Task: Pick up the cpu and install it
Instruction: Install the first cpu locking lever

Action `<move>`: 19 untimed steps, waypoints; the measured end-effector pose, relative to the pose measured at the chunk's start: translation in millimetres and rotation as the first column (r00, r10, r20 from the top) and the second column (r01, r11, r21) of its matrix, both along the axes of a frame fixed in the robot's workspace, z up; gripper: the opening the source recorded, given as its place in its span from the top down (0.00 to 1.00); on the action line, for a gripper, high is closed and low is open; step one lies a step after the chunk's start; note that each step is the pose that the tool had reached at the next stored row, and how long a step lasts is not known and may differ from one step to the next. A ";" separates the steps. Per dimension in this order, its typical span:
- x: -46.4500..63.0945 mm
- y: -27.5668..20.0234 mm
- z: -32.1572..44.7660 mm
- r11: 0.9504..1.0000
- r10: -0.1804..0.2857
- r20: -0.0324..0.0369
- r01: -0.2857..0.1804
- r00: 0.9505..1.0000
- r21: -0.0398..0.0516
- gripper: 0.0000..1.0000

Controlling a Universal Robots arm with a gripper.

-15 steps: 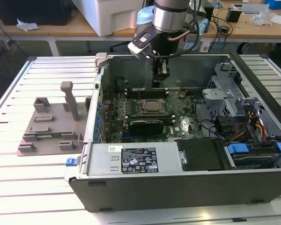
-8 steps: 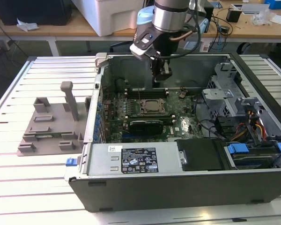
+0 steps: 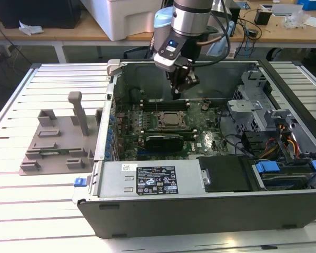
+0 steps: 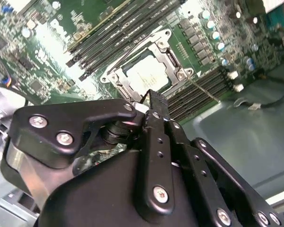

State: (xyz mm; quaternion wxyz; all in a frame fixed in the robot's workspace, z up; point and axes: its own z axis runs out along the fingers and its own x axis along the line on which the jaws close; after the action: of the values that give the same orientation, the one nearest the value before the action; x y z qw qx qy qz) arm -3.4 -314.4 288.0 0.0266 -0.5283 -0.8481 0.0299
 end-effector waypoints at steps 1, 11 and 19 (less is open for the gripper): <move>0.0 0.0 0.0 1.000 0.025 0.000 -0.025 1.000 0.001 0.89; 0.0 0.0 -0.2 0.959 0.284 0.001 -0.284 0.959 0.017 0.89; 0.0 0.0 -0.2 0.870 0.493 0.002 -0.493 0.870 0.017 0.89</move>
State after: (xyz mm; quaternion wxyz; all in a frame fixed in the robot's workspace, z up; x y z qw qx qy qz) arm -3.4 -314.4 287.8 0.0239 -0.2942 -0.9550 0.0293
